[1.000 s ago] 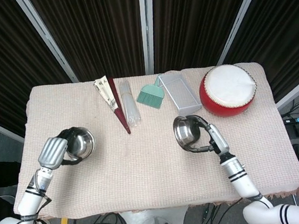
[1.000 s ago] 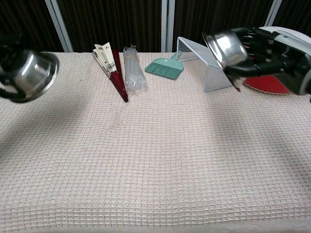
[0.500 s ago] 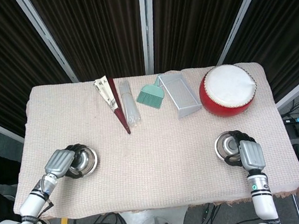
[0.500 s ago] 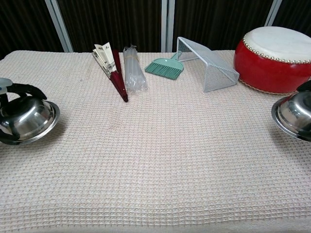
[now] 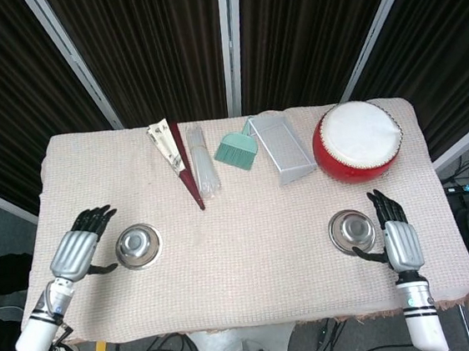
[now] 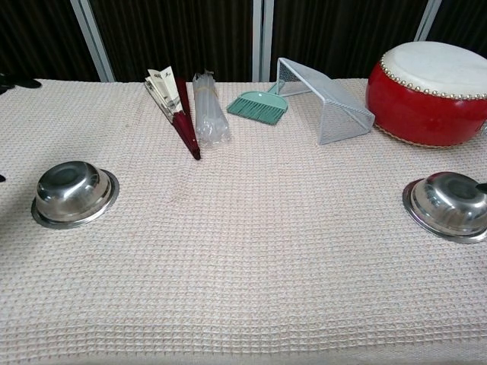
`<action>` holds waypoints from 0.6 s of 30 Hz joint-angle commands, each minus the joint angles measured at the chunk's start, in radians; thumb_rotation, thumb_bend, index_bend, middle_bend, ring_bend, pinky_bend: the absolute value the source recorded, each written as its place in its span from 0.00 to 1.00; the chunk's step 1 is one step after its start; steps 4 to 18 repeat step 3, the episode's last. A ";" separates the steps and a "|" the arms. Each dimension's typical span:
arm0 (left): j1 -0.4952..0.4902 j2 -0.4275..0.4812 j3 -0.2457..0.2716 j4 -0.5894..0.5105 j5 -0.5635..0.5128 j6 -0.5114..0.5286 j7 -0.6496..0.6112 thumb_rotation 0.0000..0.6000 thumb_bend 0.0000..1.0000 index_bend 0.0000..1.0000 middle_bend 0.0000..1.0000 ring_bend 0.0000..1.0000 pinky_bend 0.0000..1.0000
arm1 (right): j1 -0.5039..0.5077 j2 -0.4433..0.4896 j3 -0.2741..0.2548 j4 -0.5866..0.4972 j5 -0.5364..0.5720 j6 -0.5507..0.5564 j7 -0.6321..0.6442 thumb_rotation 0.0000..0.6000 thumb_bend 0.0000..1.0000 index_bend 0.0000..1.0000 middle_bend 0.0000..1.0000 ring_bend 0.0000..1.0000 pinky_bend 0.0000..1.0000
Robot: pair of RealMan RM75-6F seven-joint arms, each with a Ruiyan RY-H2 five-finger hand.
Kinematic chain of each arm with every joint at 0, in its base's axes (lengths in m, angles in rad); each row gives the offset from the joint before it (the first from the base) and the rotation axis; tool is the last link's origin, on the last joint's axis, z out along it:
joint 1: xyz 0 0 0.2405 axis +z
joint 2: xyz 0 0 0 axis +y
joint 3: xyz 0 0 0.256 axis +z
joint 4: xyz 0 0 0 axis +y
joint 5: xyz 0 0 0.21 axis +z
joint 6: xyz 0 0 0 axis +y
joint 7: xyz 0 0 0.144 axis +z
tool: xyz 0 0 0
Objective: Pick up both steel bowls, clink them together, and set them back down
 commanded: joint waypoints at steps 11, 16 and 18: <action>0.206 -0.002 0.048 -0.046 -0.006 0.258 0.017 1.00 0.00 0.00 0.00 0.00 0.05 | -0.085 0.000 -0.052 0.085 -0.111 0.124 -0.001 1.00 0.00 0.00 0.00 0.00 0.00; 0.206 -0.002 0.048 -0.046 -0.006 0.258 0.017 1.00 0.00 0.00 0.00 0.00 0.05 | -0.085 0.000 -0.052 0.085 -0.111 0.124 -0.001 1.00 0.00 0.00 0.00 0.00 0.00; 0.206 -0.002 0.048 -0.046 -0.006 0.258 0.017 1.00 0.00 0.00 0.00 0.00 0.05 | -0.085 0.000 -0.052 0.085 -0.111 0.124 -0.001 1.00 0.00 0.00 0.00 0.00 0.00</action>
